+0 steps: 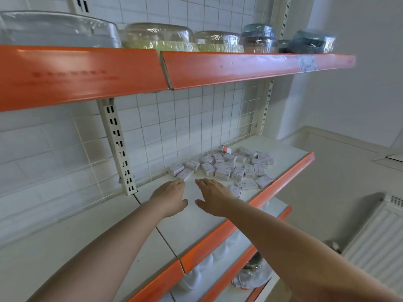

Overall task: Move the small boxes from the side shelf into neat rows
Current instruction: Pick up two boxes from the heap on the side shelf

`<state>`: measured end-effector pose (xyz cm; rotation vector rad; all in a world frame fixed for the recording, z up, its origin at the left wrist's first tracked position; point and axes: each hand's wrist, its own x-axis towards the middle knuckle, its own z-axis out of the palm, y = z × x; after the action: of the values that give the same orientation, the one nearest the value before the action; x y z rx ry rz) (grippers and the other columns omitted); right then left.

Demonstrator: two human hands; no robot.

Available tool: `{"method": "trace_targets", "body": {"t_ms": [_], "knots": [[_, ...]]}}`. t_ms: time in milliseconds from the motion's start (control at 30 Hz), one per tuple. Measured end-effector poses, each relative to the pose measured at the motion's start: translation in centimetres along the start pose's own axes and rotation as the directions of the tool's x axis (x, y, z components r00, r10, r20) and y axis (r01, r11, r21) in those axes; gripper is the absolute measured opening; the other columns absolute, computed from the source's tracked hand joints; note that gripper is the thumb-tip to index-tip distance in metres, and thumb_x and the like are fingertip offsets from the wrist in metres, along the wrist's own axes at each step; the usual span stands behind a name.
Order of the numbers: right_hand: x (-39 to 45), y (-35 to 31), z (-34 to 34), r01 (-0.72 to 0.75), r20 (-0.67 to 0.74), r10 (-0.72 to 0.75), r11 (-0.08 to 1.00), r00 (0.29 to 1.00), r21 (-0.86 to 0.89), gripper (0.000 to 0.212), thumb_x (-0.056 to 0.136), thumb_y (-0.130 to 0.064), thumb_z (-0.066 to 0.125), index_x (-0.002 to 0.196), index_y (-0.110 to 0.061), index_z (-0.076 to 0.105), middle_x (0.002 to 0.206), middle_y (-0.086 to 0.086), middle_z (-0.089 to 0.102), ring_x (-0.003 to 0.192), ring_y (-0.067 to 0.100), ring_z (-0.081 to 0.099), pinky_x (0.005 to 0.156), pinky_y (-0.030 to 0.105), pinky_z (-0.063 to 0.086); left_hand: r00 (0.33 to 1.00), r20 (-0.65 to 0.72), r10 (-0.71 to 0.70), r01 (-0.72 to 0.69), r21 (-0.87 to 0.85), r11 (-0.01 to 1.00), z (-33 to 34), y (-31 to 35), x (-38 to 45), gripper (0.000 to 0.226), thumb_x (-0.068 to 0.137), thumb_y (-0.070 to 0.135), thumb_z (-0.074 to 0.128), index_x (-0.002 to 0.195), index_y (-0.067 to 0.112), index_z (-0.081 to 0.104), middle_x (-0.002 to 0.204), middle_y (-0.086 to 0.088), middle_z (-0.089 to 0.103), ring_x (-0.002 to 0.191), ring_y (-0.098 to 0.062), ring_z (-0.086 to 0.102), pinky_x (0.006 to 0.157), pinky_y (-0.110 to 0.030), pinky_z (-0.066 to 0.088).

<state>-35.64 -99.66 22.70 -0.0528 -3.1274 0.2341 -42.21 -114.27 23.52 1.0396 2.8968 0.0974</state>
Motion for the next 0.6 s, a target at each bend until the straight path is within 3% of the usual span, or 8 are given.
{"method": "trace_targets", "body": {"t_ms": [233,433,600], "knots": [[2.4,4.0,-0.1,0.020,0.011,-0.020,1.000,1.000,-0.001,0.064,0.096,-0.039,0.051,0.148,-0.013,0.026,0.154,0.005,0.029,0.141,0.026,0.029,0.111,0.041,0.032,0.999,0.017,-0.028,0.028,-0.006,1.000,0.7,1.0,3.3,0.046,0.093,0.039,0.050,0.130,0.013,0.044,0.136,-0.004,0.047,0.124,-0.023,0.046,0.092,-0.036,0.045],[5.0,9.0,-0.7,0.116,0.017,-0.116,0.993,0.993,-0.008,0.065,0.096,-0.039,0.051,0.150,-0.014,0.023,0.154,0.005,0.029,0.141,0.025,0.028,0.111,0.038,0.029,0.990,0.000,-0.141,0.141,-0.009,0.990,1.2,3.2,6.5,0.041,0.094,0.038,0.050,0.126,0.013,0.046,0.134,-0.004,0.048,0.121,-0.023,0.049,0.088,-0.033,0.044],[7.2,13.6,-1.7,0.206,0.039,-0.206,0.978,0.978,-0.007,0.066,0.096,-0.040,0.051,0.149,-0.013,0.023,0.152,0.005,0.032,0.139,0.025,0.031,0.108,0.037,0.031,0.971,-0.001,-0.239,0.239,-0.038,0.970,1.4,5.6,9.2,0.046,0.094,0.037,0.050,0.132,0.011,0.045,0.137,-0.005,0.047,0.124,-0.024,0.047,0.093,-0.036,0.046]]}}
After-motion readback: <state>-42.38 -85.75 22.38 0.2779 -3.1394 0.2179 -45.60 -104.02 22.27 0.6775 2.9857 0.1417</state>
